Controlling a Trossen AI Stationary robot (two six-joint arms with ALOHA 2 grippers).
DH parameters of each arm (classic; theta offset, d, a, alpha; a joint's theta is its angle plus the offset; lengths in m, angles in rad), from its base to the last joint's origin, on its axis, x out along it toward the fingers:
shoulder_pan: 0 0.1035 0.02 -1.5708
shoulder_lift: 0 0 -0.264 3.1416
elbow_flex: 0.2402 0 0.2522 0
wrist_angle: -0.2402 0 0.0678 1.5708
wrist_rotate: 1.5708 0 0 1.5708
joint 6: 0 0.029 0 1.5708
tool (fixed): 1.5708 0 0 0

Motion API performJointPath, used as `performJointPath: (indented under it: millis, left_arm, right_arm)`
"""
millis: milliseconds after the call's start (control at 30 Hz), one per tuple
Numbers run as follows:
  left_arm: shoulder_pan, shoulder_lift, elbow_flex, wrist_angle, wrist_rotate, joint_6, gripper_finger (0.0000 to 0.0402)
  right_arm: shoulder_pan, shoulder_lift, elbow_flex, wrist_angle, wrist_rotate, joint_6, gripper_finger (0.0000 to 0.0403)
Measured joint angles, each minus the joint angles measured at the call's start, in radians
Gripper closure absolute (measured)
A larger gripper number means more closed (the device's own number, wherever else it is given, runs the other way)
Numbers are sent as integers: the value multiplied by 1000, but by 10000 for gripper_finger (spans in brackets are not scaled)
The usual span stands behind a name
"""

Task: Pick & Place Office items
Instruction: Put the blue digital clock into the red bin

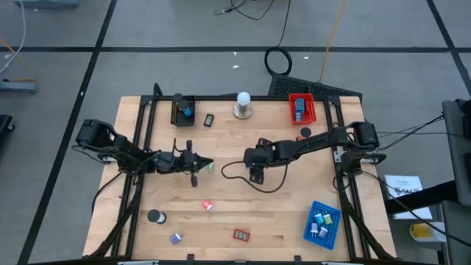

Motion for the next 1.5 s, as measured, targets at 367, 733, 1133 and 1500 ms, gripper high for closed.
performJointPath:
  millis: [367,733,1133,1500]
  left_arm:
    - [0,0,0,-4,0,2,380]
    - [0,0,0,-5,-1,2,380]
    - [0,0,1,-13,-1,2,380]
    - [0,0,1,-21,-1,-2,380]
  right_arm:
    - [-32,66,0,31,-28,-70,144]
    - [-49,114,1,57,-78,-62,198]
    - [-52,64,-5,8,-78,-10,253]
    - [-223,-299,-12,-276,146,126,251]
